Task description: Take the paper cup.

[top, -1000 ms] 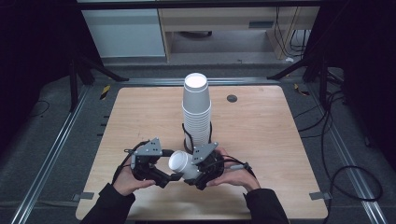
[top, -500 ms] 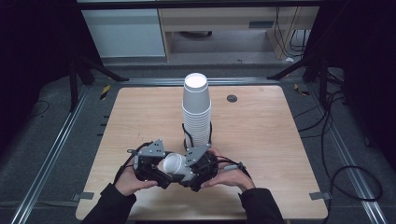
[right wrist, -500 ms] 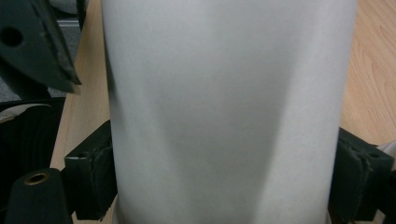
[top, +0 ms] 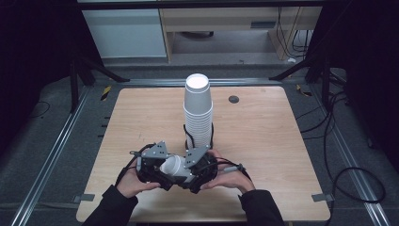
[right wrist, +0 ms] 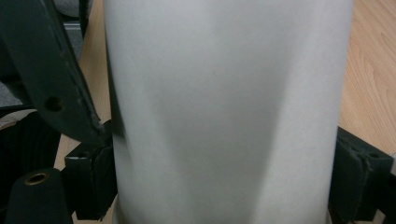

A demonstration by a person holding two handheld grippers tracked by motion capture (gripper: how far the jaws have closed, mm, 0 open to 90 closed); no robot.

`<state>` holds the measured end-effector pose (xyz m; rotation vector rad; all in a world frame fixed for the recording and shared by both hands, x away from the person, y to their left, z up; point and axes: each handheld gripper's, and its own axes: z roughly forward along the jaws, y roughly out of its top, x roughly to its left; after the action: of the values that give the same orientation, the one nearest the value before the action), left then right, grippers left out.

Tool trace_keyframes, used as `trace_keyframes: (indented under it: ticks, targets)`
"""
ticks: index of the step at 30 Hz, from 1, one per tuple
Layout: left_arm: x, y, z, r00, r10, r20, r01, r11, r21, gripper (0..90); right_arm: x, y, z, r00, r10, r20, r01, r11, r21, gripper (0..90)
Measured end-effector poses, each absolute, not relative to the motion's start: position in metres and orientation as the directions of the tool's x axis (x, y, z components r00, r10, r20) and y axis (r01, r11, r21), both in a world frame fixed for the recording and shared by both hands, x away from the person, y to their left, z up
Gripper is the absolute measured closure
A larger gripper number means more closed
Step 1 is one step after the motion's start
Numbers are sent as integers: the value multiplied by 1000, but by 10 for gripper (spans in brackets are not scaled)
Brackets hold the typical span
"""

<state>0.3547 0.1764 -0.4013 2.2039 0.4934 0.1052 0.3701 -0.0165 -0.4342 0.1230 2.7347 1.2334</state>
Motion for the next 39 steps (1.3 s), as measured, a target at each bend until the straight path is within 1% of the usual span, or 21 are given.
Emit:
trace_keyframes:
  ticks: [2,17,26,39]
  targets:
    - [355,177,-401,916,389,-98,318,-554,769,167,370,-16,-434,-987,134,-88,23,662,749,131]
    - [355,178,-399,916,384,-112,324,-548,771,188,371,-16,-433,-988,134,-75,34,663,748,121]
    - [353,178,-397,918,383,-99,311,-544,779,204,372,-16,-431,-988,145,-57,52,650,758,93]
    - [352,177,-398,919,389,-70,301,-575,761,205,371,-17,-431,-987,151,-49,63,655,753,52]
